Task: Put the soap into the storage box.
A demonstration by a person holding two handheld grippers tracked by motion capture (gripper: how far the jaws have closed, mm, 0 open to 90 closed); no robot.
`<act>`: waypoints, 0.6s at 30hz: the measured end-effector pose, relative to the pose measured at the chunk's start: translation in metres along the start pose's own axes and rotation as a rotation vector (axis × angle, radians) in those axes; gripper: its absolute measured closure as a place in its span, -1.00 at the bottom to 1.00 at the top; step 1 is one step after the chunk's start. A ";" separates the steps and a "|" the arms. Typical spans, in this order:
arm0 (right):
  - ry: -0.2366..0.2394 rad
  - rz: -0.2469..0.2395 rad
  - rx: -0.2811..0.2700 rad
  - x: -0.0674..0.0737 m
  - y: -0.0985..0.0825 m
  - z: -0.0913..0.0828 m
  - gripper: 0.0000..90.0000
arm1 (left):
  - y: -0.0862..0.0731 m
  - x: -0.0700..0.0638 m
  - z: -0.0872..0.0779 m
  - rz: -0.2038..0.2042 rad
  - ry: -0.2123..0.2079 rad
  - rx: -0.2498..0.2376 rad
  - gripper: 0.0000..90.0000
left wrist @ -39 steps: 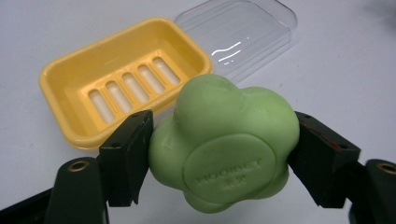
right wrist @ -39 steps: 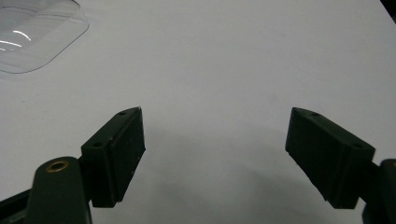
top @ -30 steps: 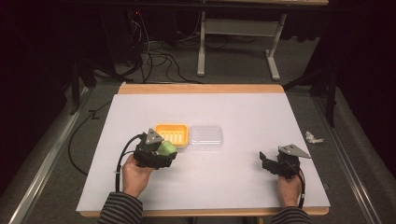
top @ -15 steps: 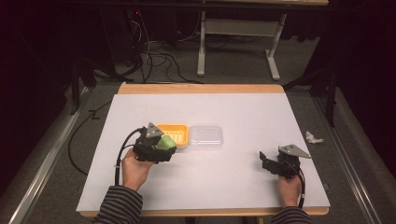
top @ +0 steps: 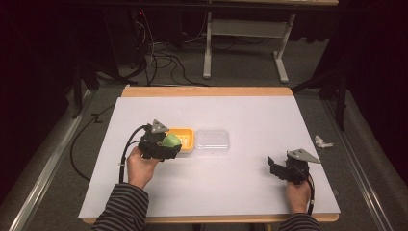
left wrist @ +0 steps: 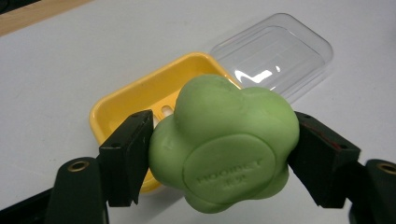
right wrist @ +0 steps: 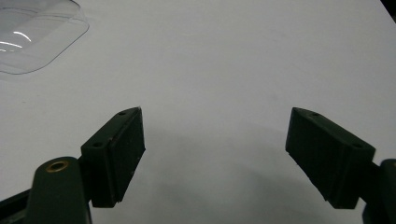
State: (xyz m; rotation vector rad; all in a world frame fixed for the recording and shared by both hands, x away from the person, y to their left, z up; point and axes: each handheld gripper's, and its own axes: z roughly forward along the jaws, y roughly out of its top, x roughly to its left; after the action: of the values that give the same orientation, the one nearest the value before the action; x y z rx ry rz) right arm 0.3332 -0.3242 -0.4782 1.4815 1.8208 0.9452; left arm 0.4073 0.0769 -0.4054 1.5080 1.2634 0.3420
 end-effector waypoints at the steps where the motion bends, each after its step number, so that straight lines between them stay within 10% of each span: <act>1: 0.000 0.000 0.001 0.000 0.000 0.000 -0.55 | 0.001 0.000 0.001 -0.003 0.000 0.001 -0.38; 18: 0.000 -0.001 0.003 0.000 0.000 0.000 -0.55 | 0.005 0.013 0.023 -0.035 0.047 0.024 -0.38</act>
State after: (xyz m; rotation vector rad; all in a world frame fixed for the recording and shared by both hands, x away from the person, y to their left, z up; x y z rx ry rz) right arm 0.3334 -0.3241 -0.4782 1.4820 1.8236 0.9417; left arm 0.4320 0.0759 -0.4150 1.5042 1.3343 0.3420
